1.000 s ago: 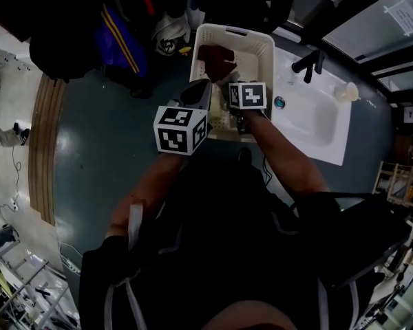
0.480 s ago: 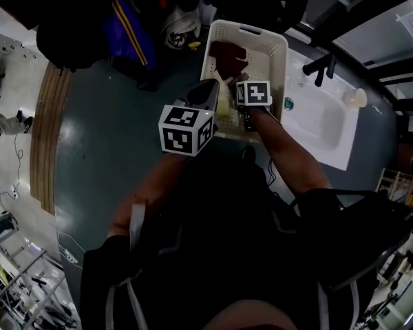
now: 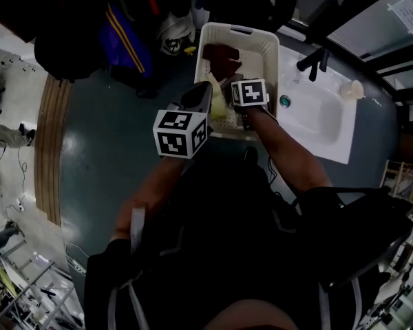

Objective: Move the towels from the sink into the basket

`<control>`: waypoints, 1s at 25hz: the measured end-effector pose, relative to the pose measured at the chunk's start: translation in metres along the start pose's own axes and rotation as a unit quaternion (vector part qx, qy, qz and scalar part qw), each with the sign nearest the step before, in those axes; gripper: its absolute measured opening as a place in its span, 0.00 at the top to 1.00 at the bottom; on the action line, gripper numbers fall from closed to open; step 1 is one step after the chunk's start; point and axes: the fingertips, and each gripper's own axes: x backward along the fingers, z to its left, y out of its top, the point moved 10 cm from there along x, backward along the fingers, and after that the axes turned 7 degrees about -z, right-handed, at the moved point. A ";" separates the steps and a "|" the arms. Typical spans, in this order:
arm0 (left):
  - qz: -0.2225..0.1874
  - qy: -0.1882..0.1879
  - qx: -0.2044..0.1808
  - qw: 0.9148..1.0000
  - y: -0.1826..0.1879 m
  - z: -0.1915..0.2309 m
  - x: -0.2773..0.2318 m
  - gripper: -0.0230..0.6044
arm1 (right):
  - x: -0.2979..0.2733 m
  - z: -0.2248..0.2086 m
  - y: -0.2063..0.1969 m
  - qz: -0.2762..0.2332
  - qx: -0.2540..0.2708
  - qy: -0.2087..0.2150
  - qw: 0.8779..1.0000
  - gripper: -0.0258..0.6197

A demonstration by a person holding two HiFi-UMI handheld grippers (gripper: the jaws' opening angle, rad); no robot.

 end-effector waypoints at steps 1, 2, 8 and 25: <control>-0.001 0.000 0.001 1.000 0.001 0.000 0.001 0.96 | 0.005 0.002 0.005 -0.007 0.000 0.002 1.000 0.67; -0.003 0.000 0.001 1.000 0.002 0.000 0.002 0.96 | 0.010 0.003 0.010 -0.016 0.000 0.004 1.000 0.67; -0.014 -0.008 -0.005 1.000 0.007 -0.004 0.005 0.96 | 0.052 0.014 0.042 -0.099 0.008 0.030 0.995 0.67; -0.049 -0.072 -0.022 0.996 0.017 -0.059 -0.004 0.96 | 0.197 -0.049 0.044 -0.272 -0.015 0.060 0.960 0.89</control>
